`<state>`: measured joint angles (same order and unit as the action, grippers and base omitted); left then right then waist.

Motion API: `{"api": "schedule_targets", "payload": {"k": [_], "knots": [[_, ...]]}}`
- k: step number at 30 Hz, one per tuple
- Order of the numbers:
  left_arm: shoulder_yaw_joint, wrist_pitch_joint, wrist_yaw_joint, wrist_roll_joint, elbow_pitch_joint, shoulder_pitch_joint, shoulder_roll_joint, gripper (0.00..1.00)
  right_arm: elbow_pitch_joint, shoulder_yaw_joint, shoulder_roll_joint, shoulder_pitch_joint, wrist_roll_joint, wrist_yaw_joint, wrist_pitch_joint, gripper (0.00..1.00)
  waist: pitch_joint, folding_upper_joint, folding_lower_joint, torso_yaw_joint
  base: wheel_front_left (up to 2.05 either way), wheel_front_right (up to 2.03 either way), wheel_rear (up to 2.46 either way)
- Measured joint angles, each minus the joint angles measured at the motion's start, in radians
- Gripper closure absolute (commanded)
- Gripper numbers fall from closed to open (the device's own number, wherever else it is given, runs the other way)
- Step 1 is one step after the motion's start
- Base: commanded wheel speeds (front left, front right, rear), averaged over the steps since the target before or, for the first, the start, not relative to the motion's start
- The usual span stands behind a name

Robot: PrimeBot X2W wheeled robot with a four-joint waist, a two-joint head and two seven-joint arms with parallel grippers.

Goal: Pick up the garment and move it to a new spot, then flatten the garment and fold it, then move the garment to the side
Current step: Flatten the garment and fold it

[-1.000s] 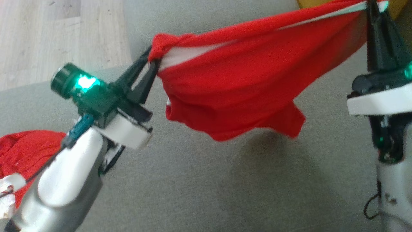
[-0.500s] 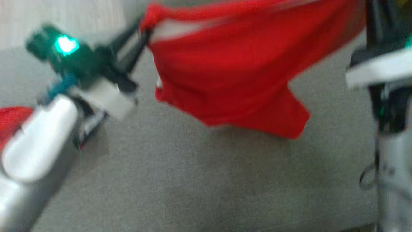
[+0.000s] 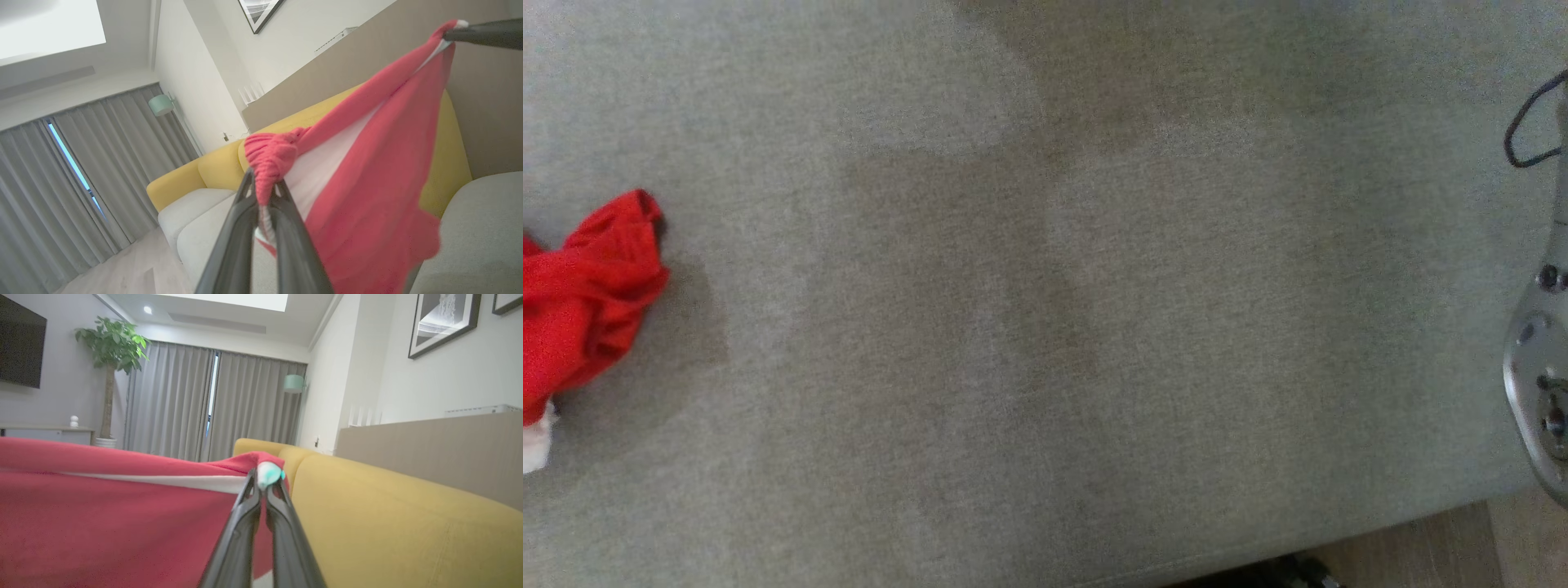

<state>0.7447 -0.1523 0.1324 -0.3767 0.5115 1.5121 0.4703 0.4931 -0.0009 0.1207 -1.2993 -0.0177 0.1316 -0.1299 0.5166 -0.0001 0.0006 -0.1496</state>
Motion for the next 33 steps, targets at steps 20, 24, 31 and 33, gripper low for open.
{"api": "schedule_targets", "payload": {"k": [20, 24, 31, 33], "knots": [[0.278, -0.102, 0.0, -0.028, 0.147, -0.447, -0.108, 1.0, 0.558, 0.516, 0.171, 0.23, -0.124, 0.0, 0.053, 1.0, -0.07, 0.0001, -0.0008, 0.067, 0.0, 0.0, 0.0], [0.297, -0.102, -0.001, 0.001, 0.117, -0.538, -0.099, 1.0, 0.499, 0.68, 0.243, 0.278, -0.266, 0.0, 0.1, 1.0, -0.122, 0.0001, -0.0008, 0.075, 0.0, 0.0, 0.0], [0.297, -0.103, -0.033, 0.018, 0.089, -0.685, -0.099, 1.0, 0.278, 0.958, 0.426, 0.384, -0.545, 0.0, 0.262, 1.0, -0.22, 0.0001, -0.0009, 0.072, 0.0, 0.0, 0.0], [0.297, -0.103, -0.047, 0.019, 0.078, -0.718, -0.101, 1.0, 0.217, 1.008, 0.484, 0.401, -0.612, 0.0, 0.304, 1.0, -0.249, 0.0001, -0.0008, 0.068, 0.0, 0.0, 0.0]]}}
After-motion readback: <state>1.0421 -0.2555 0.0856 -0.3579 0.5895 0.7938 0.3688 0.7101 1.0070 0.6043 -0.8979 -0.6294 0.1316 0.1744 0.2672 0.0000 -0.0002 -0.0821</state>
